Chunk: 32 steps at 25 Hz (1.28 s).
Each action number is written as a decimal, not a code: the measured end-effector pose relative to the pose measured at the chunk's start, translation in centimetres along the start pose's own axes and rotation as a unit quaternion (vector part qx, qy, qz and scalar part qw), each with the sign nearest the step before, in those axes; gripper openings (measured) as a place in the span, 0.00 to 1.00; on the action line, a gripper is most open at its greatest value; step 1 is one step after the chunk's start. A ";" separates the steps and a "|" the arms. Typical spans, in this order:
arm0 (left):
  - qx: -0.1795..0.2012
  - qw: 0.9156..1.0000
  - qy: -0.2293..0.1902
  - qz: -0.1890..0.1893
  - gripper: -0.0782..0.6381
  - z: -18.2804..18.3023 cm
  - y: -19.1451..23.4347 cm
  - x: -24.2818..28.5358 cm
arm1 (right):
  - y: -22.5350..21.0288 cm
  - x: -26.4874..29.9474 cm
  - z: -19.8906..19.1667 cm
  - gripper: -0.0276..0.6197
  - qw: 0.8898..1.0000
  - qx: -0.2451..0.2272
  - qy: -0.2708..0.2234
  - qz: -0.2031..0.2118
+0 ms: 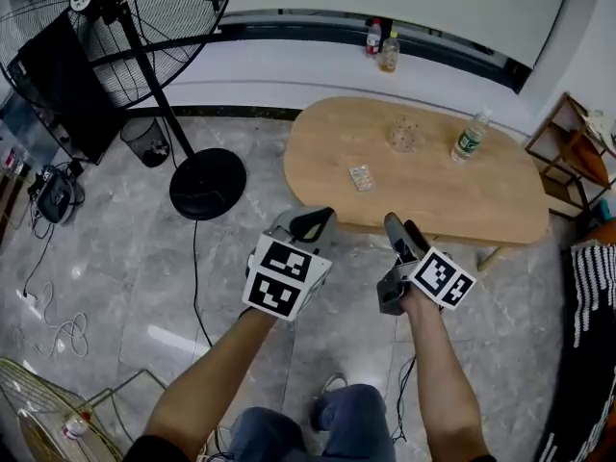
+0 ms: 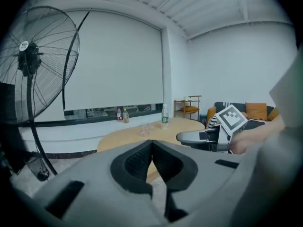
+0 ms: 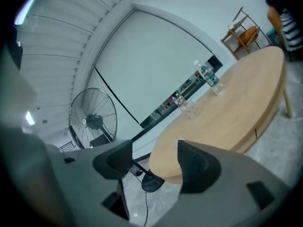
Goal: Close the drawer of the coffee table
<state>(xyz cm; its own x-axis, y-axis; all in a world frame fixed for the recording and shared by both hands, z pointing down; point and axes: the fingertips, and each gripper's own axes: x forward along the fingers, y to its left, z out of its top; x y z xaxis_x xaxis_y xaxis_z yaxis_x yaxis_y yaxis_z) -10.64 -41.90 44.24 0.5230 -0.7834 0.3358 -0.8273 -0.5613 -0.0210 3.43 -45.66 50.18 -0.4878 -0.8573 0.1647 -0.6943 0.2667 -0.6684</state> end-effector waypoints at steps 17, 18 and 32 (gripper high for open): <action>0.011 1.000 -0.002 0.020 0.11 26.3 -3.0 -8.0 | 22.5 -7.8 23.3 0.27 0.972 -0.224 0.050 0.046; 0.009 1.000 -0.001 0.025 0.11 26.9 -3.2 -8.6 | 23.4 -8.3 24.0 0.25 0.969 -0.235 0.053 0.048; 0.027 0.998 -0.028 0.048 0.11 31.6 -2.1 -14.0 | 29.6 -12.3 26.1 0.07 0.947 -0.315 0.044 0.051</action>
<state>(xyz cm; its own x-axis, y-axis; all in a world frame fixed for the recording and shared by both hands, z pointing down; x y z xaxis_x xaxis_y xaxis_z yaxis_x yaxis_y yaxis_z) -9.75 -38.22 9.87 0.4531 -0.8473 0.2771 -0.8631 -0.4947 -0.1013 2.70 -38.67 9.46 -0.5925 -0.7802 0.2005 -0.8053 0.5799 -0.1234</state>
